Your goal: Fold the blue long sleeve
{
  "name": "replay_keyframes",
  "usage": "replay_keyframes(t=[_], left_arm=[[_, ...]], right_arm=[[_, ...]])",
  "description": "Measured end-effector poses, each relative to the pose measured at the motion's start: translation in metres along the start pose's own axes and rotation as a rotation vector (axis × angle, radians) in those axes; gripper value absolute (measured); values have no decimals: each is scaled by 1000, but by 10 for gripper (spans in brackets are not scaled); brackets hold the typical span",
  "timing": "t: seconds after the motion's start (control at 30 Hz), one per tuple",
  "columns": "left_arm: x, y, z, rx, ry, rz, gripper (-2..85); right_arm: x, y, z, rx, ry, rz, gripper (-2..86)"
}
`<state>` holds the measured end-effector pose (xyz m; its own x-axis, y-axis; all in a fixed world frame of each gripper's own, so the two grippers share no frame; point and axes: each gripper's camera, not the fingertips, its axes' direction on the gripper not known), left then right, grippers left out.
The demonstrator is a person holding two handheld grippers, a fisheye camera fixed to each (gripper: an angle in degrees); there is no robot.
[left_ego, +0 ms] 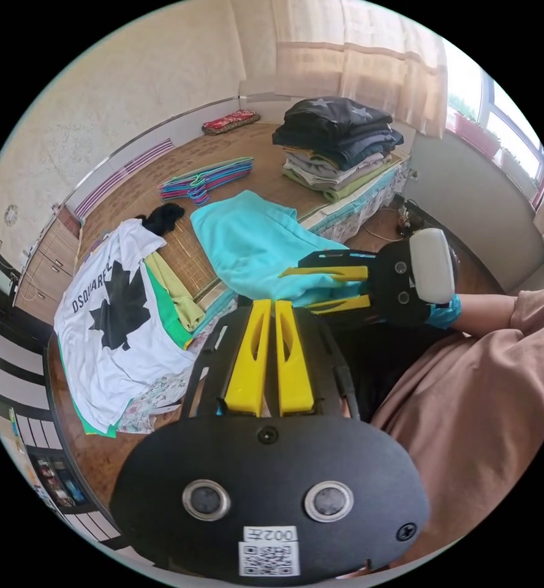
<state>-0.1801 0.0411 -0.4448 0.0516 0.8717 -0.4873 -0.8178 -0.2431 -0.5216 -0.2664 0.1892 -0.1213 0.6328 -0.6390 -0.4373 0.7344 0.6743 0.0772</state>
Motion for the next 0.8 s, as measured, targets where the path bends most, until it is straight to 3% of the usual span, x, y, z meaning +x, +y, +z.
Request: replay_keyframes(t=[0.33,0.5,0.8], left_arm=[[-18,9,-14,19,73,22,24],[-27,13,-7,28,69,153,92],[-23,-28,2,101,96,436,92]], right_arm=[[38,-6,-5,38,-86,66,43],[60,-10,-3,37,-166,83,42],[60,-22,9,-9,-208,-3,41]])
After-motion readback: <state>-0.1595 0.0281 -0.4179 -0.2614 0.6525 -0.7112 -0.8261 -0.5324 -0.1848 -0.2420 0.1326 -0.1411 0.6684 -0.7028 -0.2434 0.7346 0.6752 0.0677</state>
